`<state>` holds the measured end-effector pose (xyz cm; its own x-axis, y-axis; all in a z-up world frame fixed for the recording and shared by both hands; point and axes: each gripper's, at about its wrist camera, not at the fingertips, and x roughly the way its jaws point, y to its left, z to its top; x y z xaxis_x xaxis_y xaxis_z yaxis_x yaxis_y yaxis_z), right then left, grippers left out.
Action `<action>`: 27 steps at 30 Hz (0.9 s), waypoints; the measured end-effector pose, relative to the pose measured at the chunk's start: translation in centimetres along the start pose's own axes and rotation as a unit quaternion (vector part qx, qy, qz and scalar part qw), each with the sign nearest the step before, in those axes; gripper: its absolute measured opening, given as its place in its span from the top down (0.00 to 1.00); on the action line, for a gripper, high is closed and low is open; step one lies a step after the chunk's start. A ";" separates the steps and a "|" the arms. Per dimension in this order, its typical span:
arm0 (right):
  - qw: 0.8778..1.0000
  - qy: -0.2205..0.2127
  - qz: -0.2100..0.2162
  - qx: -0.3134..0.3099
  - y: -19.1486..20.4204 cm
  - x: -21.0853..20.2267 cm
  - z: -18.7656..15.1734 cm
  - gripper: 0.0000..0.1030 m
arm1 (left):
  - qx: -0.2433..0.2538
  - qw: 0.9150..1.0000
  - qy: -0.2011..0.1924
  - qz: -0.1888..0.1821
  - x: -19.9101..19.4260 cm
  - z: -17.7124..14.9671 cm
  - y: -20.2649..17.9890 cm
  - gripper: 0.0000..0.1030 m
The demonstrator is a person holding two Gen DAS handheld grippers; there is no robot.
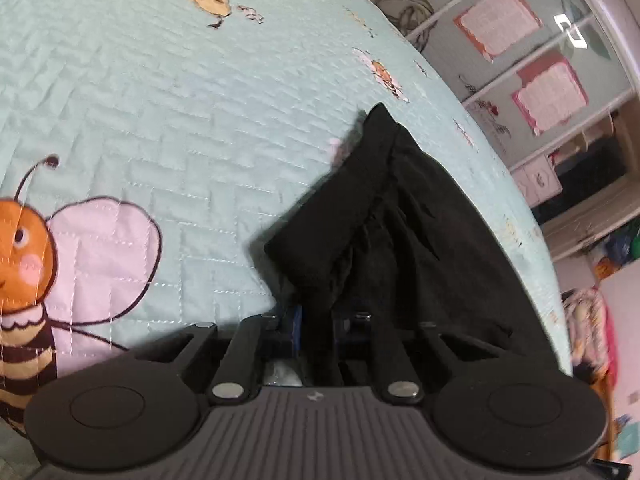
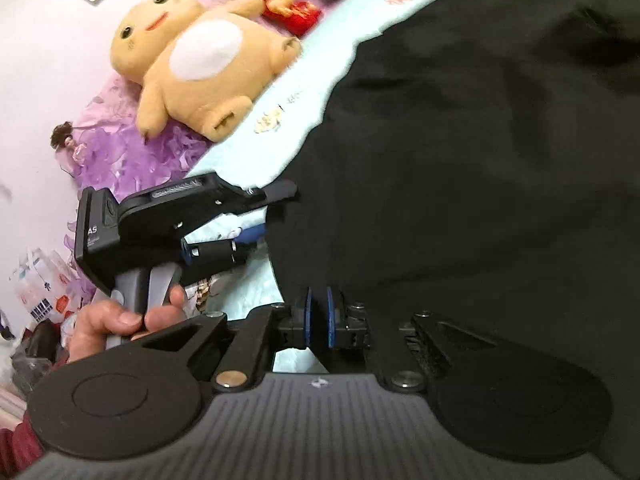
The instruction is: Fold clothes
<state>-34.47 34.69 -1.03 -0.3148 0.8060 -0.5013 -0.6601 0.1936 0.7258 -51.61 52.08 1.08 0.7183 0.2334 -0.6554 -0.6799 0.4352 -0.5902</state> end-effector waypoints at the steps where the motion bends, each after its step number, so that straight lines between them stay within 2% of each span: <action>1: 1.000 0.004 0.002 -0.001 -0.1 -0.4 -0.3 0.93 | 0.011 1.000 -0.002 0.009 0.0 -0.1 -0.4 0.86; 4: 1.000 0.005 0.020 0.014 -0.6 -2.4 -0.8 0.91 | 0.012 1.000 -0.006 0.026 -0.4 -0.5 -0.8 0.82; 6: 0.998 -0.030 0.027 0.049 -1.8 -4.7 -1.7 0.88 | 0.002 0.999 -0.009 0.037 -1.1 -0.7 -1.0 0.82; 8: 0.991 -0.077 0.034 0.104 -4.1 -8.2 -2.9 0.79 | 0.028 0.998 -0.024 0.058 -2.3 -1.4 -2.3 0.81; 10: 0.977 -0.138 0.000 0.162 -6.0 -11.4 -4.4 0.77 | 0.072 0.993 -0.046 0.077 -3.5 -2.4 -4.0 0.79; 13: 0.967 -0.170 -0.045 0.185 -7.7 -16.1 -7.0 0.79 | 0.127 0.987 -0.066 0.072 -4.8 -4.2 -6.7 0.70; 15: 0.957 -0.187 -0.051 0.215 -9.0 -19.4 -8.6 0.79 | 0.167 0.982 -0.066 0.062 -4.9 -5.4 -8.8 0.64; 19: 0.939 -0.213 -0.054 0.265 -12.0 -26.2 -11.4 0.79 | 0.238 0.970 -0.028 0.038 -3.2 -8.2 -12.7 0.56; 22: 0.920 -0.246 -0.080 0.295 -14.1 -31.6 -13.7 0.79 | 0.255 0.966 0.012 0.024 -1.3 -10.0 -13.9 0.52; 25: 0.904 -0.277 -0.114 0.306 -15.7 -36.9 -16.2 0.79 | 0.258 0.965 0.042 0.033 0.5 -11.3 -14.0 0.52; 27: 0.893 -0.297 -0.131 0.311 -16.8 -40.1 -18.1 0.79 | 0.273 0.960 0.044 0.044 0.9 -11.9 -14.2 0.51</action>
<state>-23.08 -11.03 -1.60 0.3345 0.8067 -0.4871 -0.0937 0.5428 0.8346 -43.04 35.79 3.24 0.6299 0.2259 -0.7431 -0.5410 0.8141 -0.2111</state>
